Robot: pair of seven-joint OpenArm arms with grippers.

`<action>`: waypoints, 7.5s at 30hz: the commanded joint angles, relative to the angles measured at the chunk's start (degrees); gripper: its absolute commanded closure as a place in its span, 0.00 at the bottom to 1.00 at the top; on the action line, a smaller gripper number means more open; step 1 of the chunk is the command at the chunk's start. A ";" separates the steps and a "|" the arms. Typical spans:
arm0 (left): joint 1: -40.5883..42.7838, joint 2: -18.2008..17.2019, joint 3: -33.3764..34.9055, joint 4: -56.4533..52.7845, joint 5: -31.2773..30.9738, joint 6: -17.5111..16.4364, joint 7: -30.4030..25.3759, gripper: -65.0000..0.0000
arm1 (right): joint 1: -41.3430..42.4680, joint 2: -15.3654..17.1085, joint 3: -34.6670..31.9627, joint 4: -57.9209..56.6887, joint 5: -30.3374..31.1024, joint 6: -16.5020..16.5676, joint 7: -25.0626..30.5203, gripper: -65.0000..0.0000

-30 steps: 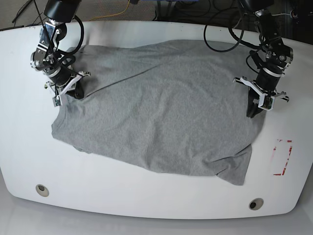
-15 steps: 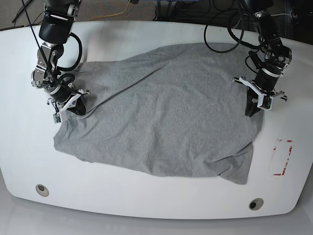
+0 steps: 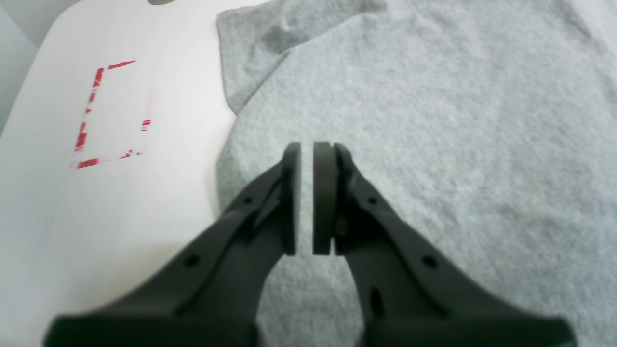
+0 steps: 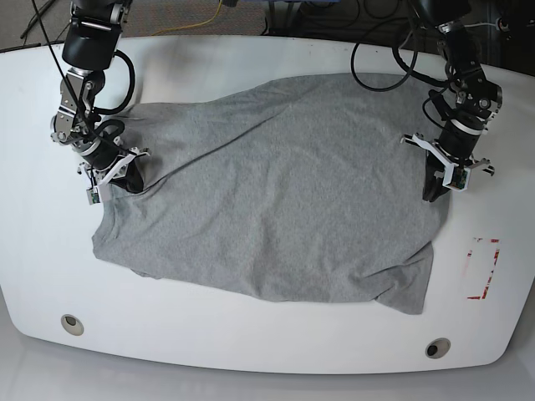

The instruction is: Layout the t-shirt on the table in an organized manner, then fold the t-shirt properly

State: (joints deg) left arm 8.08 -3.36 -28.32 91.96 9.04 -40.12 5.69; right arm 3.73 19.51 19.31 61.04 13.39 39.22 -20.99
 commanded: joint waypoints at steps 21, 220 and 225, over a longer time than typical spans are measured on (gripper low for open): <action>-1.61 -0.64 -0.21 1.18 4.19 0.12 -1.61 0.95 | -17.75 -2.23 -0.19 15.67 -5.87 -1.29 -7.80 1.00; 5.86 -1.35 -12.70 3.64 -12.69 0.12 10.79 0.32 | 8.54 -8.83 11.85 14.88 12.41 -1.29 -32.59 1.00; 5.95 -1.35 -12.70 3.64 -12.69 0.12 10.79 0.32 | 9.94 -8.83 9.57 13.03 12.41 -1.29 -31.53 1.00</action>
State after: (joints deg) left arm 14.31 -4.03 -40.75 94.39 -2.63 -39.94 18.00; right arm 11.70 9.89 29.47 73.58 24.82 37.54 -53.74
